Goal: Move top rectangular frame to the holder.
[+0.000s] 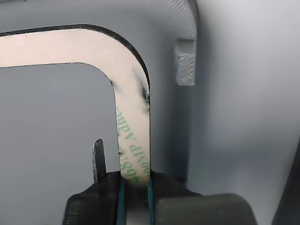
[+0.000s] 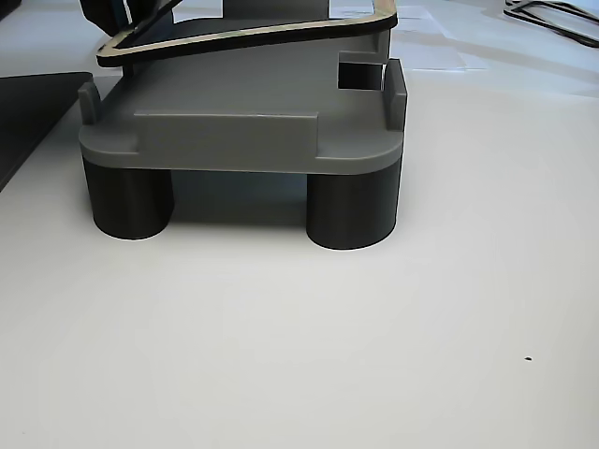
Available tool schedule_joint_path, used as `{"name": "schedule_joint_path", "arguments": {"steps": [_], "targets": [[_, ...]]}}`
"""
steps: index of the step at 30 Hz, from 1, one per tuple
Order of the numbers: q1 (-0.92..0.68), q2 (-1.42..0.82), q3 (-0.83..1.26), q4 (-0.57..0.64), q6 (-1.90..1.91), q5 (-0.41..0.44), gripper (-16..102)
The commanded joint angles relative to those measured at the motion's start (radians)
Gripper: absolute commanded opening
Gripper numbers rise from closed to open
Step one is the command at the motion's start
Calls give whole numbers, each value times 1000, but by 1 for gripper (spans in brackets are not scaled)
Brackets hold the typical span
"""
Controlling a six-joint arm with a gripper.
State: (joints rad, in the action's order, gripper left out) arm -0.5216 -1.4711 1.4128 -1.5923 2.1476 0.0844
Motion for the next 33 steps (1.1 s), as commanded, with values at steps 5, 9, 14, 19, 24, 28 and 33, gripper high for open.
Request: {"name": "schedule_joint_path", "arguments": {"steps": [5,9,14,19,24,28,33], "targets": [[23,-6,-57,-26,-21,-8,-12],[40,0,-49,-18,-37,-14,-12],[49,0,-26,6,-43,-20,-12],[49,8,-25,14,-41,-25,-12],[48,6,-8,18,-48,-23,-12],[48,-15,28,37,-55,-23,-12],[48,-21,40,41,-55,-28,-12]]}}
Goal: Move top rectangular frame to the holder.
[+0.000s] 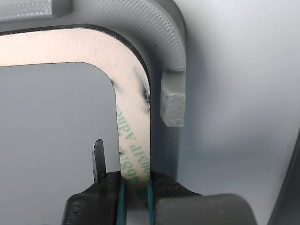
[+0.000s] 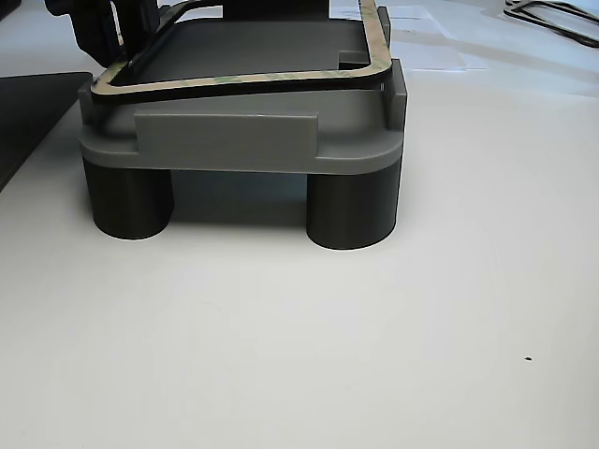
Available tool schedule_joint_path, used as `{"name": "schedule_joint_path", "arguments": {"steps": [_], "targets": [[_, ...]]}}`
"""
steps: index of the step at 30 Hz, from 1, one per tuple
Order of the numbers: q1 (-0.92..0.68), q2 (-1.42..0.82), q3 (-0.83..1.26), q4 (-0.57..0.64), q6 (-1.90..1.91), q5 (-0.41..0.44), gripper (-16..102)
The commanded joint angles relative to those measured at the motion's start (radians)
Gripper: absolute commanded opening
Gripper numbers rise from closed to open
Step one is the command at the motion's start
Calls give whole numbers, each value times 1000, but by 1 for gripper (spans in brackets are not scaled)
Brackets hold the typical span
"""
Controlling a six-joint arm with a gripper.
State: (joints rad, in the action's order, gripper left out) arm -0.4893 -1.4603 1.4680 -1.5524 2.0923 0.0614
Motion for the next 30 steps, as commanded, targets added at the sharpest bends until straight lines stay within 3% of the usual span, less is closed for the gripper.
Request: {"name": "schedule_joint_path", "arguments": {"steps": [1,30], "targets": [[15,-31,-15,3,2,-6,-12],[18,-29,12,32,11,-14,-12]]}}
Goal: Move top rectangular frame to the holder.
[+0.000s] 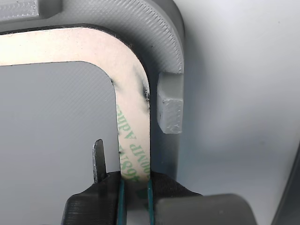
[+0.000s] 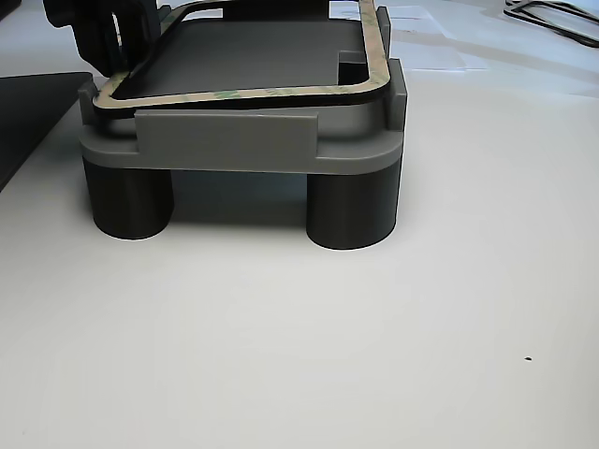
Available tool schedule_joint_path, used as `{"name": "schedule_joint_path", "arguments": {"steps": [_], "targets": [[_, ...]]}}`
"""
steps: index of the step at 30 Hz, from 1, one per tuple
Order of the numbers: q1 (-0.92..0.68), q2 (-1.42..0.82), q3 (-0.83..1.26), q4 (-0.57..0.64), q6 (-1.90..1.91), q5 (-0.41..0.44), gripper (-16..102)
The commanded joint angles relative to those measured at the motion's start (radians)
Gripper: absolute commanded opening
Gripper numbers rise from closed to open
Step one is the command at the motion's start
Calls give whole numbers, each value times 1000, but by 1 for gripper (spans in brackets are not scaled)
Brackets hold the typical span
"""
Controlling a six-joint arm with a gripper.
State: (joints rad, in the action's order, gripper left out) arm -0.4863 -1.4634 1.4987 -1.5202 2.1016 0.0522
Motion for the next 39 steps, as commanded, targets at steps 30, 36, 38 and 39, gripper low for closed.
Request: {"name": "schedule_joint_path", "arguments": {"steps": [30,36,38,39], "targets": [[17,-41,17,35,-3,2,-12],[17,-43,14,44,-6,5,7],[17,-43,9,44,-5,6,43],[17,-43,6,44,-6,8,69]]}}
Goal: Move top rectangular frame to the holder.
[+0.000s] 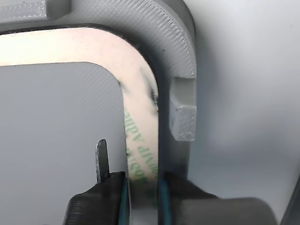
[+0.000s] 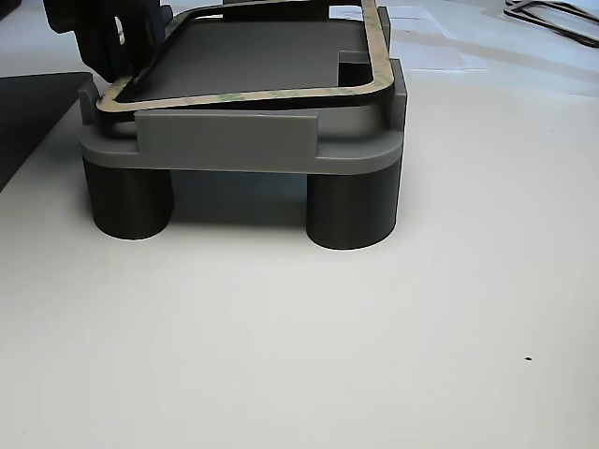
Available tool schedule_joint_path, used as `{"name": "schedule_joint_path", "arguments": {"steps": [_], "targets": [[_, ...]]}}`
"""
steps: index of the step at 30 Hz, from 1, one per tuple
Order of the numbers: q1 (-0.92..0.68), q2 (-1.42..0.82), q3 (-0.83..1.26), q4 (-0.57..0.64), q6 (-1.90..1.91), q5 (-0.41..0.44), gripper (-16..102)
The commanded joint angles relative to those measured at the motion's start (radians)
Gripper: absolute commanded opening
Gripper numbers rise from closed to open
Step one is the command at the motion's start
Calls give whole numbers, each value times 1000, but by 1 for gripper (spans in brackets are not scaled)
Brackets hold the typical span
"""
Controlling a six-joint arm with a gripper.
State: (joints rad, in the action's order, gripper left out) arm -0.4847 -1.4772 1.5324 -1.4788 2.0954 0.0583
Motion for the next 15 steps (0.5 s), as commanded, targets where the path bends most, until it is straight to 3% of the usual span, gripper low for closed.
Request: {"name": "schedule_joint_path", "arguments": {"steps": [1,9,15], "targets": [[15,-31,-29,3,0,3,98],[12,-29,-91,15,-17,35,100],[-21,-84,-196,35,-97,204,100]]}}
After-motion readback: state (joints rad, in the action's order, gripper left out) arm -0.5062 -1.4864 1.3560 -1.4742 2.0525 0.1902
